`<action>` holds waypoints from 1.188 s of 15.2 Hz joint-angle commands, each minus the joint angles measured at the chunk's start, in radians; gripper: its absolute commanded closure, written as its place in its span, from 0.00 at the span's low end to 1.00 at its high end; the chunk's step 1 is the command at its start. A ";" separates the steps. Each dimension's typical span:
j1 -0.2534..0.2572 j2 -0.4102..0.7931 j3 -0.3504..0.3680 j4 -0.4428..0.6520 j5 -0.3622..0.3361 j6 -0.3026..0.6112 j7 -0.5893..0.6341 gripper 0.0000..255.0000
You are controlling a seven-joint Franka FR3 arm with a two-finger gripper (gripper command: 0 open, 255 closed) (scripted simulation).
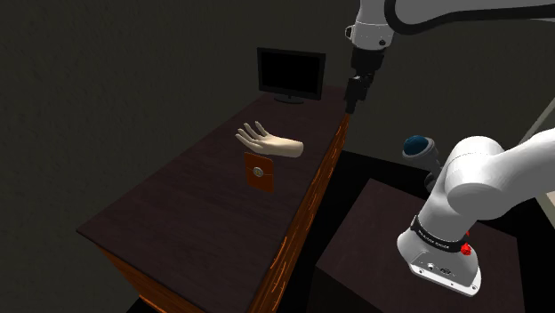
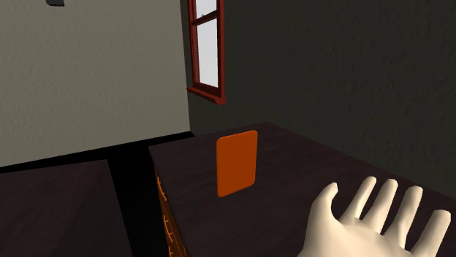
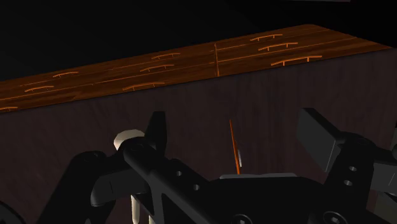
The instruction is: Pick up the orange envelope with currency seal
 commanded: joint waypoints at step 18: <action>0.056 0.601 -0.037 0.096 0.069 0.492 -0.074 0.00</action>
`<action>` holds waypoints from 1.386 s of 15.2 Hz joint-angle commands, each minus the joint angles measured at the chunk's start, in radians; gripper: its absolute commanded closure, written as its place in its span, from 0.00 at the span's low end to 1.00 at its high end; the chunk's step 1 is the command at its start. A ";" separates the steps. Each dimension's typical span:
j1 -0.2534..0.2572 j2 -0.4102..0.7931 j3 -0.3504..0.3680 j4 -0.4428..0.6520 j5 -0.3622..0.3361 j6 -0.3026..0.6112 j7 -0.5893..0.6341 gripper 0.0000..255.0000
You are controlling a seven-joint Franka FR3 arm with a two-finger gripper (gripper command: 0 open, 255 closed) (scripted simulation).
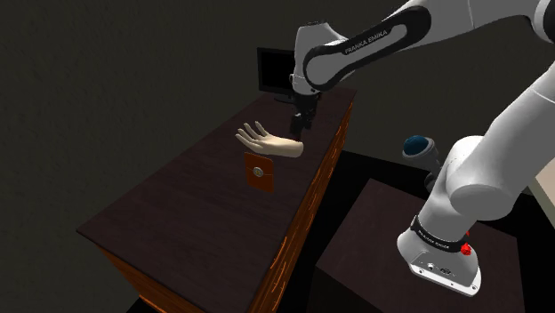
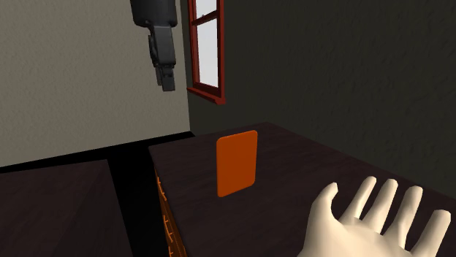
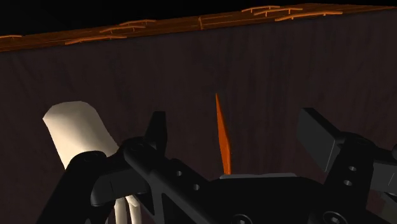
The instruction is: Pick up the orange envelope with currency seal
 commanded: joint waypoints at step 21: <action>0.017 0.664 0.035 0.385 0.120 0.262 -0.113 0.00</action>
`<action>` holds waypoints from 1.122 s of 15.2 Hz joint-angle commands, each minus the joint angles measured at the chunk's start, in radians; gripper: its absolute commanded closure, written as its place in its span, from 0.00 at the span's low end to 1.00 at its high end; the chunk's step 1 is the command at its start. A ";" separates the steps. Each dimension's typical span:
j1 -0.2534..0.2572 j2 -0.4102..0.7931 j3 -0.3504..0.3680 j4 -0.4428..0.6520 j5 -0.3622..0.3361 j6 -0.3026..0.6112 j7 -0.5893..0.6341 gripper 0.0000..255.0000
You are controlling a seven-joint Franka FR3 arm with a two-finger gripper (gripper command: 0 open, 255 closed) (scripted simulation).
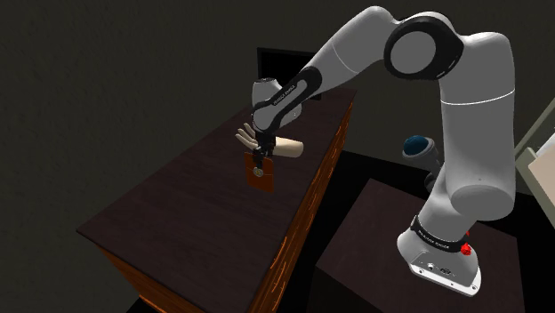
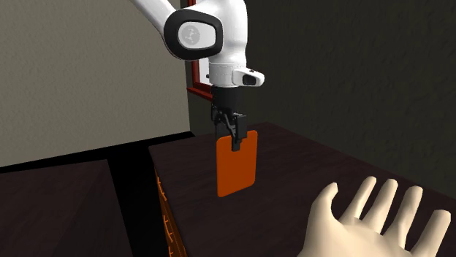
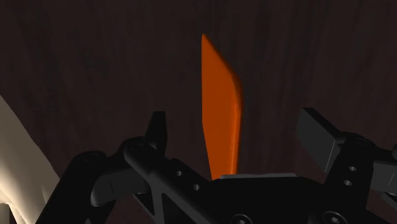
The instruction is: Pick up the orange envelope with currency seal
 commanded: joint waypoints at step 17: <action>0.000 -0.015 -0.001 -0.002 -0.001 -0.013 0.001 1.00</action>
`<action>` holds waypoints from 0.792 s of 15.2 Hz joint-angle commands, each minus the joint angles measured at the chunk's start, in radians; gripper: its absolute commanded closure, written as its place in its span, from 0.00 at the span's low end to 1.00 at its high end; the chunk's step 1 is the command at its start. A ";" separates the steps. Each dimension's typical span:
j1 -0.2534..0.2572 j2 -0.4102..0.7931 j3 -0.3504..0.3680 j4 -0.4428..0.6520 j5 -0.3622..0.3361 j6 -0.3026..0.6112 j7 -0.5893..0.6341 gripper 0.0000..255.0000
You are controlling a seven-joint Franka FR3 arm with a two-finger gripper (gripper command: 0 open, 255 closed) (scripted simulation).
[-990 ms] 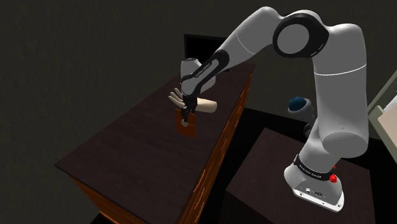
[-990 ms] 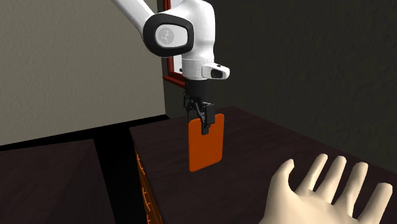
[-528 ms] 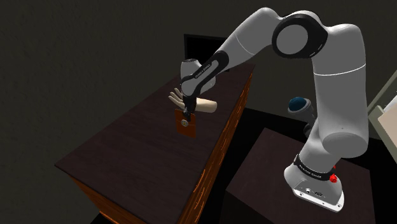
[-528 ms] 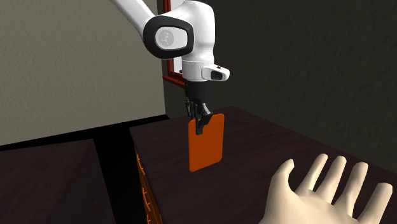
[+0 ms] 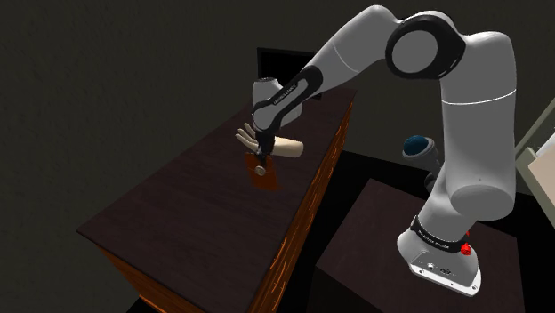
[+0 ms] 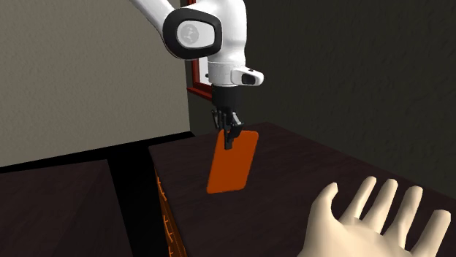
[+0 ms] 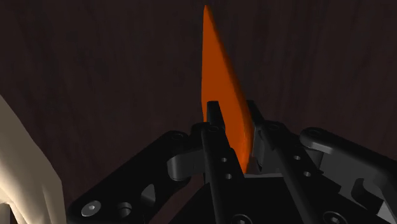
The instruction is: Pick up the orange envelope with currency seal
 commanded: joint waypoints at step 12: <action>0.002 -0.098 -0.005 0.038 -0.012 -0.135 0.012 1.00</action>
